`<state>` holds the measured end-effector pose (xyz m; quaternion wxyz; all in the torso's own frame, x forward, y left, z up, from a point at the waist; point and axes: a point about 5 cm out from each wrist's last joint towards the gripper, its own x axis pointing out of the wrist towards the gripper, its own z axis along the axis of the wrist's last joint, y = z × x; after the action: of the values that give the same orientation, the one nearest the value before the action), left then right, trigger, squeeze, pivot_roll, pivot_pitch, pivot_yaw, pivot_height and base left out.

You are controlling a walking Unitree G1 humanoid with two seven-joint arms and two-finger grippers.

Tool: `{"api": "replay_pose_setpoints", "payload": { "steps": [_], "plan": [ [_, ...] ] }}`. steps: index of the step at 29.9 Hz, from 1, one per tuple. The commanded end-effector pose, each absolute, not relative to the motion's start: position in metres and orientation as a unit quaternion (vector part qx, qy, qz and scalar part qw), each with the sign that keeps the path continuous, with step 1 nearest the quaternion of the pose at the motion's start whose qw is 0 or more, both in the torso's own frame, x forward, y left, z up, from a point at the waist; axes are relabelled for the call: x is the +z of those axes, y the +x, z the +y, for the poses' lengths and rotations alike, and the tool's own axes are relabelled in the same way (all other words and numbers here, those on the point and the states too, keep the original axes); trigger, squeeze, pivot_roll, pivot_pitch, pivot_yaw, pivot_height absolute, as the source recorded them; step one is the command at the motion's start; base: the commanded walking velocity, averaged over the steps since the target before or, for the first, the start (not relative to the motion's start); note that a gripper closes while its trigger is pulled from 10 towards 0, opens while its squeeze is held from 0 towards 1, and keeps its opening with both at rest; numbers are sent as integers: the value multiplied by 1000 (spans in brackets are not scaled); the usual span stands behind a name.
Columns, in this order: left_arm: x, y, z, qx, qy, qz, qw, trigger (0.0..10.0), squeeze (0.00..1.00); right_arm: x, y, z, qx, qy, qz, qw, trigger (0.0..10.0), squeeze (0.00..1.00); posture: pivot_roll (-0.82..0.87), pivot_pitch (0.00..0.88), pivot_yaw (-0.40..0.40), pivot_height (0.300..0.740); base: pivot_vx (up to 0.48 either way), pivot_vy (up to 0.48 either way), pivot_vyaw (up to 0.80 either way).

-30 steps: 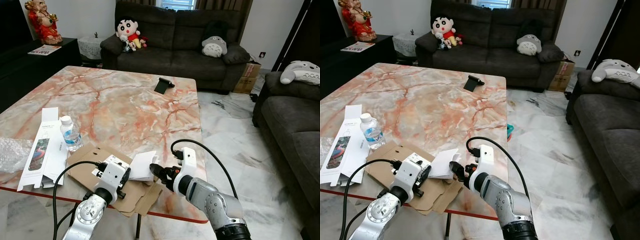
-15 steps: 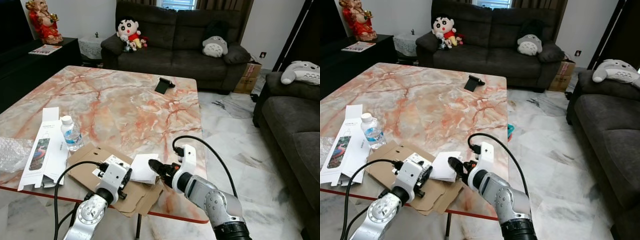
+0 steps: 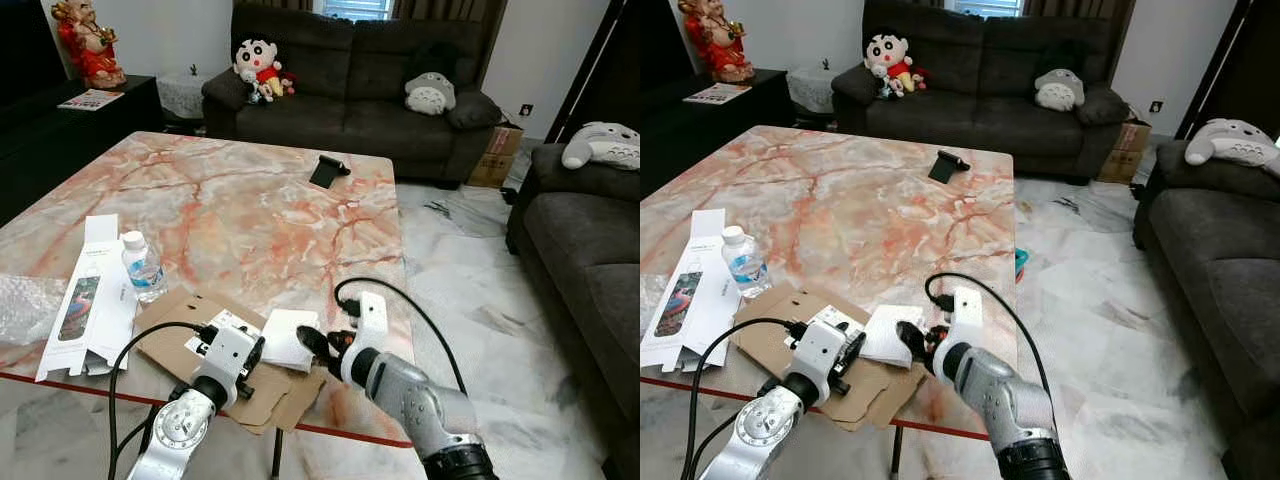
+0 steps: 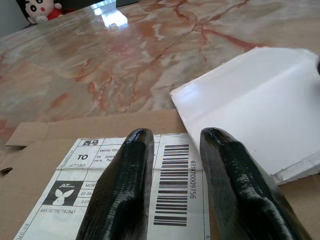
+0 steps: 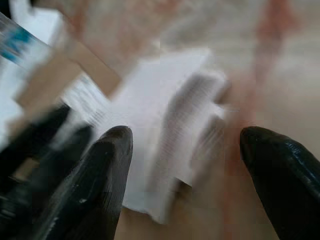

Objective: Picking trash to rubbish bin

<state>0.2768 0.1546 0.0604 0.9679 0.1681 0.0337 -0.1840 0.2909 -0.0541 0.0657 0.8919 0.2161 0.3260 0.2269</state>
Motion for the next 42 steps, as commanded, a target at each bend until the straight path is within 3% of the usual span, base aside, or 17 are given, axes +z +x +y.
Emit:
{"api": "replay_pose_setpoints", "payload": {
  "steps": [1, 10, 16, 21, 30, 35, 42],
  "plan": [
    [59, 275, 151, -197, 179, 38, 963, 10000, 0, 66, 291, -54, 224, 213, 325, 894, 10000, 0, 177, 0, -75, 740, 0, 0, 0],
    [59, 275, 152, -196, 180, 39, 963, 10000, 0, 69, 290, -46, 239, 221, 319, 890, 10000, 0, 177, 0, -75, 740, 0, 0, 0],
    [59, 275, 151, -197, 179, 39, 963, 10000, 0, 80, 291, -39, 257, 297, 310, 866, 10000, 0, 177, 0, -75, 740, 0, 0, 0],
    [59, 275, 151, -197, 179, 40, 963, 10000, 0, 85, 290, -33, 272, 304, 307, 860, 10000, 0, 177, 0, -75, 740, 0, 0, 0],
    [59, 275, 151, -197, 180, 40, 963, 10000, 0, 79, 286, -30, 273, 266, 318, 868, 10000, 0, 177, 0, -75, 740, 0, 0, 0],
    [58, 275, 151, -199, 182, 40, 962, 10000, 0, 70, 287, -39, 259, 187, 321, 892, 10000, 0, 177, 0, -75, 740, 0, 0, 0],
    [58, 275, 150, -200, 182, 41, 962, 10000, 0, 67, 288, -44, 246, 182, 322, 896, 10000, 0, 176, 0, -72, 740, 0, 0, 0]
  ]
}}
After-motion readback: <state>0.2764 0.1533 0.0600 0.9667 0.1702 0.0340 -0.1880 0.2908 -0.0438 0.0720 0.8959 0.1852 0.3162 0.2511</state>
